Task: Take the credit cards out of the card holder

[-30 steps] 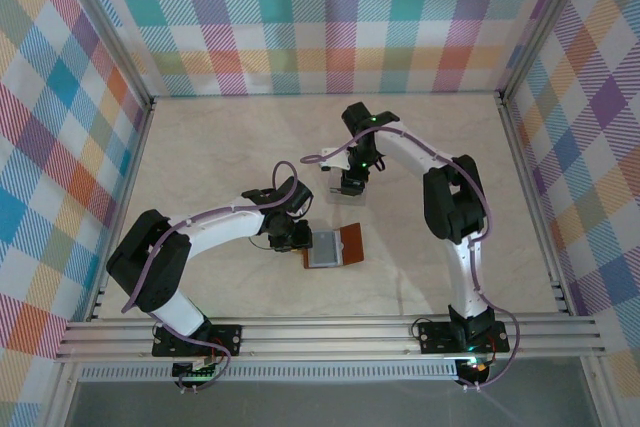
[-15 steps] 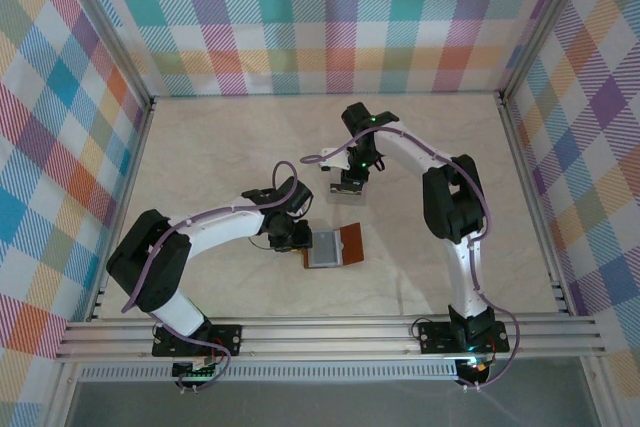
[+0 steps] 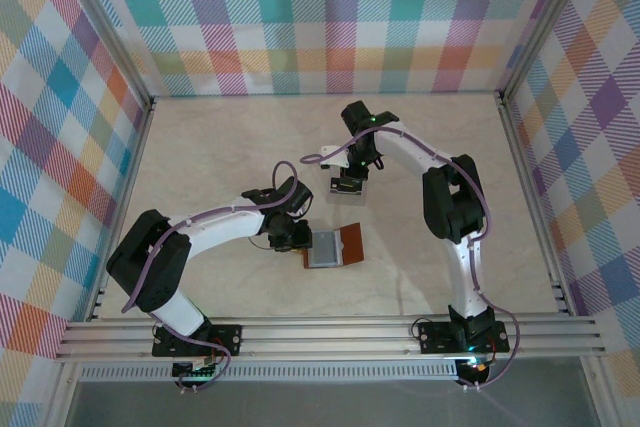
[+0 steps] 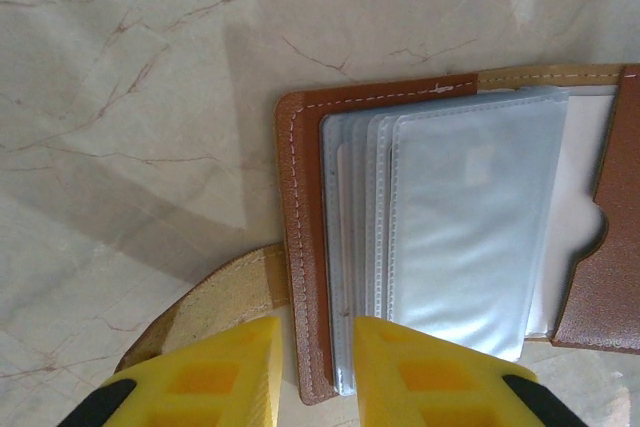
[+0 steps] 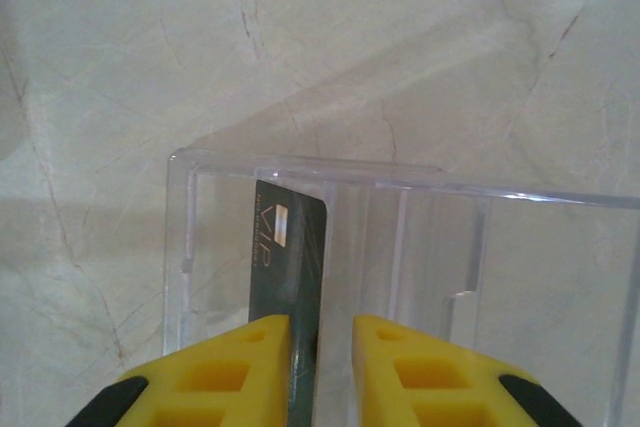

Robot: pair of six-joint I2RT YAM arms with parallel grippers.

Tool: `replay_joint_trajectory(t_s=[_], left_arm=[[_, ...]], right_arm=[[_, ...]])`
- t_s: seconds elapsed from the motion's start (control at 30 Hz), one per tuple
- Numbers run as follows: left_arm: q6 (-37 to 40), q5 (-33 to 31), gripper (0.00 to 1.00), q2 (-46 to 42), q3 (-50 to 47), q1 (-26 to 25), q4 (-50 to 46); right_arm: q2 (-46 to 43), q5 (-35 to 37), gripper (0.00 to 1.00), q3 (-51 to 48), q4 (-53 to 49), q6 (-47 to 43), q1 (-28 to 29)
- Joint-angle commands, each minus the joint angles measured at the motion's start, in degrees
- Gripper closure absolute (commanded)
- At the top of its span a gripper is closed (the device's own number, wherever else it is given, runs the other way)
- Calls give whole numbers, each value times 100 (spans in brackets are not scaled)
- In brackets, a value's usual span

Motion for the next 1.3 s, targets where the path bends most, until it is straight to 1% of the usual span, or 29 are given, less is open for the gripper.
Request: replay_joint_trajectory(t_s=[0.0,0.3,0.4,0.5,0.97,1.27], left_arm=[[28,-37,74,-159,-39,46,-53],[24,-37,74,-166,-58,48,-43],[26,-37,74,-161,-58,46,-44],[20,-43,74,-172,-65,46,-39],[26,-56,74,-203,-81,46,-44],[19,-55,74,-211,-66,46,-49]], right_arm=[[-321,-29,78,-55,156,-51,36],[-385,-2,82,-91,255,-68,34],[-402,-82,77,-91,173,-98,36],[-428,-165,75,-88,70,-136,37],[-342,93,75,-357,691,-30,47],[-430,45,76,-451,697,-36,87]])
